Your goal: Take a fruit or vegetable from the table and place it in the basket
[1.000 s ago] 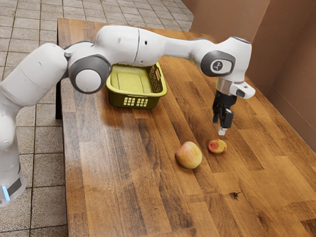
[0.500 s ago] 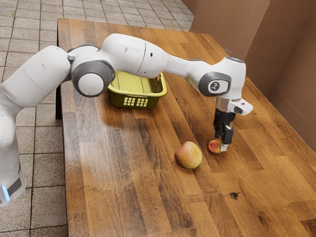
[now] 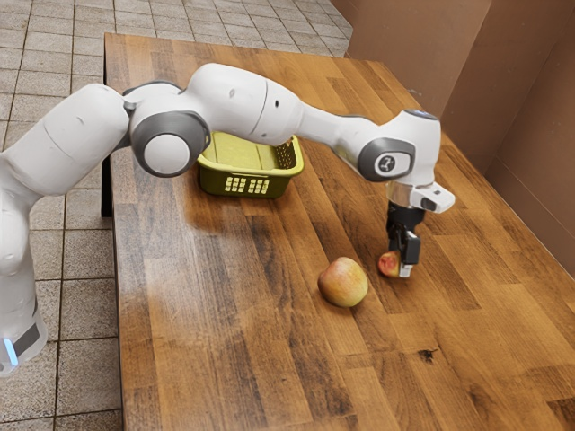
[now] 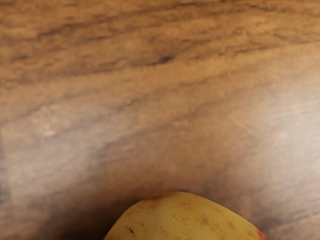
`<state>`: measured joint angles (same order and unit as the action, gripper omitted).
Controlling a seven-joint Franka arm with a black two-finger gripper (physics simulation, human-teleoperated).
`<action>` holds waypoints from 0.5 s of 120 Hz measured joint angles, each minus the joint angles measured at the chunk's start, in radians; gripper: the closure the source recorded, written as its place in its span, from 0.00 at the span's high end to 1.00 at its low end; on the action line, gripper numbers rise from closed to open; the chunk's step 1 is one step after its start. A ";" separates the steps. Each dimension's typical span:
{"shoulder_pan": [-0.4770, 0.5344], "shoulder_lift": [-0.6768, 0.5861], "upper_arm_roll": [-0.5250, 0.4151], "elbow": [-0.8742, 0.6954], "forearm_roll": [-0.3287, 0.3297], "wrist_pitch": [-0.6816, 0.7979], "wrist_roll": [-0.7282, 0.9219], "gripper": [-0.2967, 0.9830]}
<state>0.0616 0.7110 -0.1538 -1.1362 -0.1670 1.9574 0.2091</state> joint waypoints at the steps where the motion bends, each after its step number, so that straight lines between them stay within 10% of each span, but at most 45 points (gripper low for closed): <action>1: 0.000 0.000 0.000 0.000 0.000 0.000 0.001 0.79; 20: 0.000 -0.001 0.001 -0.001 -0.001 0.006 0.020 0.77; 60: -0.001 -0.009 0.001 0.000 0.022 0.010 0.041 0.40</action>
<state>0.0606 0.7020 -0.1527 -1.1360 -0.1446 1.9676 0.2497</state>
